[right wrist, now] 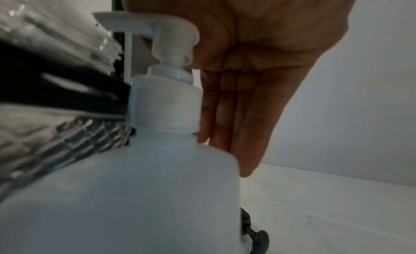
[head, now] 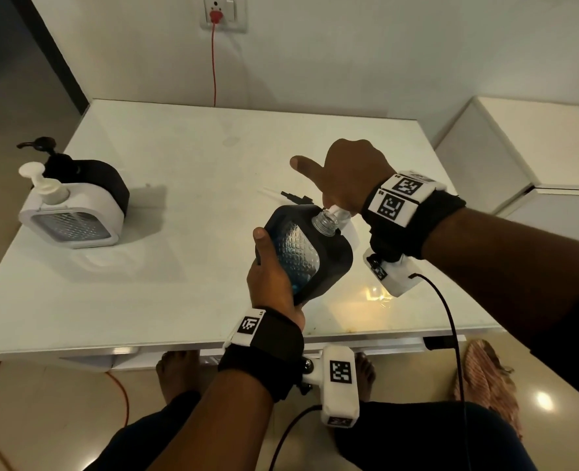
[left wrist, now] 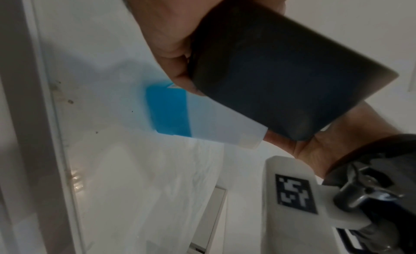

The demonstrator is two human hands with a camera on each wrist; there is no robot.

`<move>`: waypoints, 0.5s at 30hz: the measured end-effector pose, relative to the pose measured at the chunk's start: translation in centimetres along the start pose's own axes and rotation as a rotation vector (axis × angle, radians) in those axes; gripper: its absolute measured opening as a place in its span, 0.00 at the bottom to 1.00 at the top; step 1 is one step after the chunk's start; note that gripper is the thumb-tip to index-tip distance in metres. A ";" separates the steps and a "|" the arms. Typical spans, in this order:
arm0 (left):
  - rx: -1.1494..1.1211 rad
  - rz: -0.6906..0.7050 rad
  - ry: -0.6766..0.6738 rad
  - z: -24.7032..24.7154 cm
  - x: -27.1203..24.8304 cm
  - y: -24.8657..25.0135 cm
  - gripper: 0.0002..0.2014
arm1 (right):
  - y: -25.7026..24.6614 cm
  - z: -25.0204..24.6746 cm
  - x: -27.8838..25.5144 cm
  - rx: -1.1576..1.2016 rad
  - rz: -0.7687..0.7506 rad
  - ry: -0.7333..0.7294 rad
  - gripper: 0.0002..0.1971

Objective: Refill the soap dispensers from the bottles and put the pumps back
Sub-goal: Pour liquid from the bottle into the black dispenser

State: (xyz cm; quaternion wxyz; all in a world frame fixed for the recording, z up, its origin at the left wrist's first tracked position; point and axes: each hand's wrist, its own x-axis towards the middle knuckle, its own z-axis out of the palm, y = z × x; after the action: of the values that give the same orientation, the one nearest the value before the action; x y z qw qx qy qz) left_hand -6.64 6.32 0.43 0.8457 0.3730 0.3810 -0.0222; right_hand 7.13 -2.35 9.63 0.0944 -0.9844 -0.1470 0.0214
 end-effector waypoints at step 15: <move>0.010 -0.012 0.006 0.0 0.0 -0.1 0.35 | 0.3 0.1 0.1 0.021 -0.009 0.007 0.40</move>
State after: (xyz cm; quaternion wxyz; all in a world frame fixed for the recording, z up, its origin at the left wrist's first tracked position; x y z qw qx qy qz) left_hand -6.71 6.30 0.40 0.8426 0.3750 0.3856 -0.0281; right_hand 7.31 -2.63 9.50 0.1056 -0.9827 -0.1507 0.0192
